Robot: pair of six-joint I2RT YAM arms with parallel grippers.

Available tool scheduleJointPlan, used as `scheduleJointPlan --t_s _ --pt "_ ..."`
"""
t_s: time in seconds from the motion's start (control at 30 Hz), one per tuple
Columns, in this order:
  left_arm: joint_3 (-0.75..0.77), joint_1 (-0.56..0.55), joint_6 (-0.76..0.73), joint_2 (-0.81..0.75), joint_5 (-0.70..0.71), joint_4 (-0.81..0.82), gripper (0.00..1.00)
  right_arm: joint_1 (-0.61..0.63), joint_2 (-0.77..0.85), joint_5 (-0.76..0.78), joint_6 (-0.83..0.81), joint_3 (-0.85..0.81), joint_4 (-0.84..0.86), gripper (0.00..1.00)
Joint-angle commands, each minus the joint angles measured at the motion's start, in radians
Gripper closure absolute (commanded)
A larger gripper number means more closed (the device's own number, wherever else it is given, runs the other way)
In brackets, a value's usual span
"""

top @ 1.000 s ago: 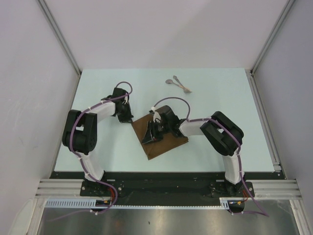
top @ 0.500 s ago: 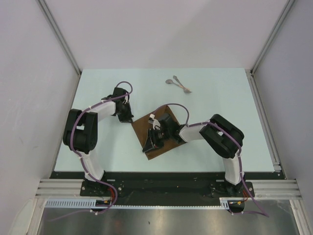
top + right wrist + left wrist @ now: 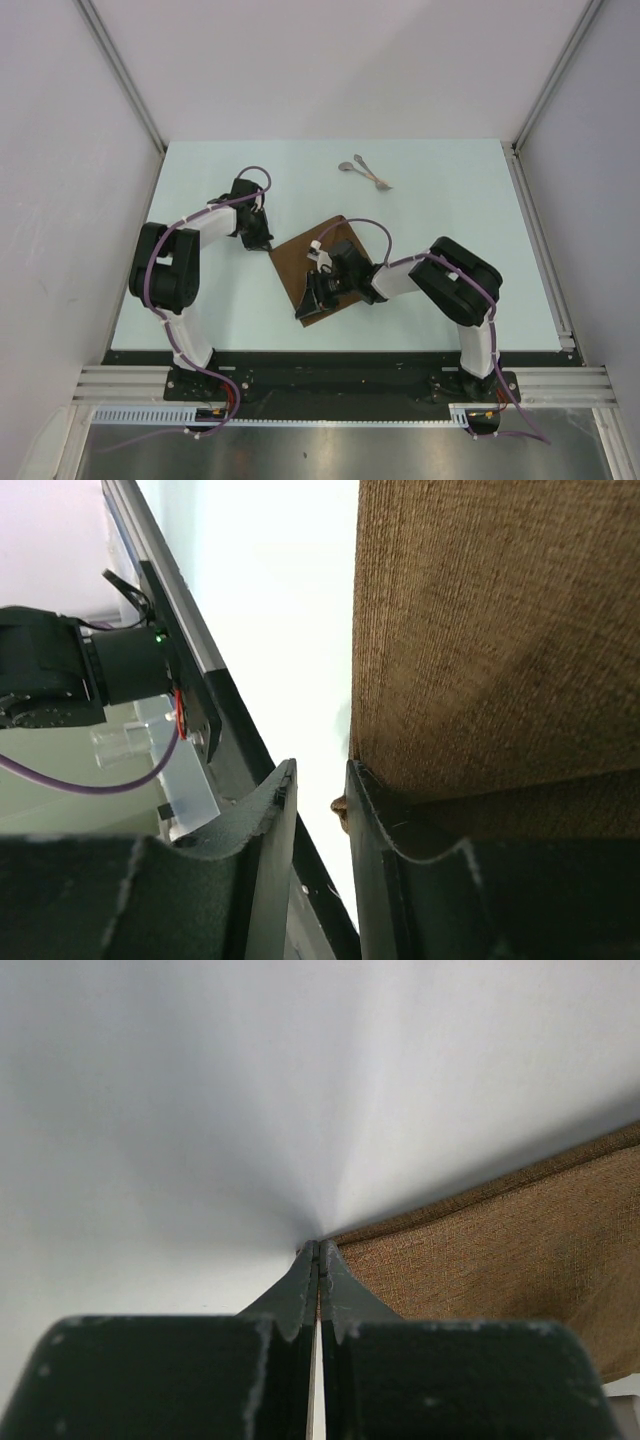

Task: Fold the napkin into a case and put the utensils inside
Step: Fold the top corner of the square-folded napkin at the center of the board.

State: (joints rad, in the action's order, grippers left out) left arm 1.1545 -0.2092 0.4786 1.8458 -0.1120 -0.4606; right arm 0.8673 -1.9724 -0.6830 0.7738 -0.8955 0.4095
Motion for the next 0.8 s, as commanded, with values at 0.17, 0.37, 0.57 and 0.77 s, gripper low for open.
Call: scheduleJointPlan --t_s 0.17,0.37,0.57,0.77 --pt "0.025 0.002 -0.014 -0.02 0.041 0.004 1.0 -0.017 0.148 0.059 -0.136 -0.091 -0.259 0.67" --pt "0.042 0.002 -0.009 -0.045 0.07 -0.02 0.84 -0.178 0.173 0.069 -0.182 -0.141 -0.301 0.66" --pt "0.05 -0.022 -0.023 -0.154 0.175 -0.058 0.61 -0.338 0.094 0.057 -0.22 -0.293 -0.336 0.64" --pt "0.06 -0.137 0.001 -0.243 0.2 -0.072 0.61 -0.407 -0.038 0.043 -0.217 -0.428 -0.347 0.62"
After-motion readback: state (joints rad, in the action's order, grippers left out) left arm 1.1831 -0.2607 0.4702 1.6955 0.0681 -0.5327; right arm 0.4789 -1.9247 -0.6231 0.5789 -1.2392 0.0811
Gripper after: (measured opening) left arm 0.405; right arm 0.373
